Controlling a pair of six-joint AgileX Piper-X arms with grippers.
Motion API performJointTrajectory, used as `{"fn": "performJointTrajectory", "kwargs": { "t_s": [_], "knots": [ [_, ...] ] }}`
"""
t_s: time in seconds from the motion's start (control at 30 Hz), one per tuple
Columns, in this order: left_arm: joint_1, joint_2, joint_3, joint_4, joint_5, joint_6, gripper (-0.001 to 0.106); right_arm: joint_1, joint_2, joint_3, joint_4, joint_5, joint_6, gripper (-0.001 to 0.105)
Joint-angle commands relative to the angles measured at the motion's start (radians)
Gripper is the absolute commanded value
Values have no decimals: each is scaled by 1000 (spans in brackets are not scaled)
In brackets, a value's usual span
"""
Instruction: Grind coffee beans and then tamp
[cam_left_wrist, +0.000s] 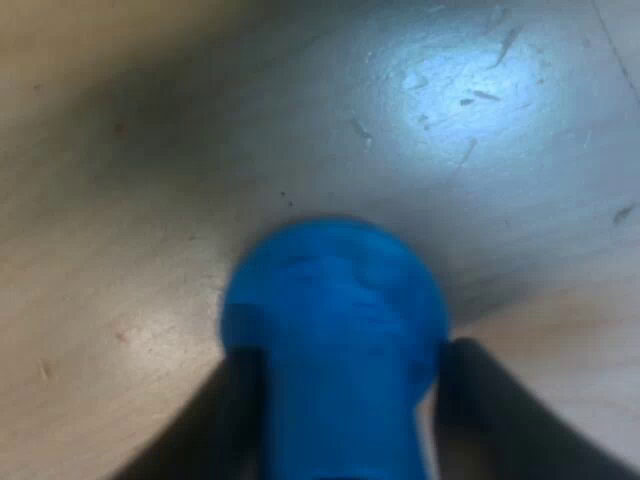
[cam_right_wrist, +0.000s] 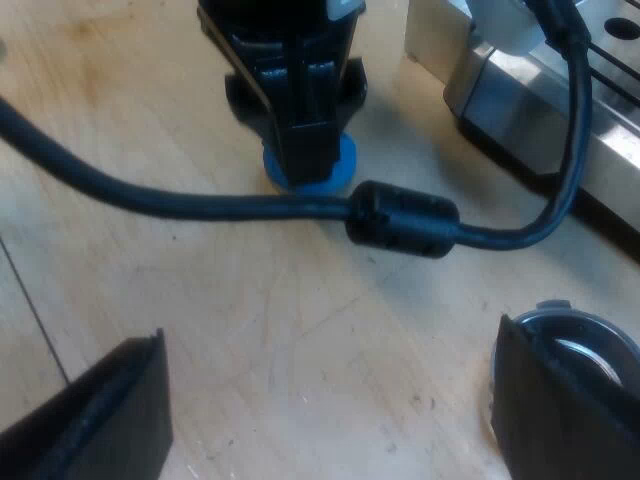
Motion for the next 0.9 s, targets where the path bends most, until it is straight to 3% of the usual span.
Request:
{"fn": "performJointTrajectory", "kwargs": {
  "t_s": [0.03,0.33,0.57,0.77,0.9],
  "knots": [
    [1,-2,-4,-1,0,29,0,-5,-1,-2,-7,12,1,69],
    [-4,-122,-4,30,0,46,1,-5,-1,-2,-2,18,1,69],
    [-4,-340,-29,90,90,46,1,-5,-71,-2,84,128,-1,69],
    [-9,-386,-107,157,121,82,1,-5,-148,24,158,188,4,69],
    [-72,-386,-156,160,133,85,1,-5,-168,98,145,191,77,69]
  ]
}}
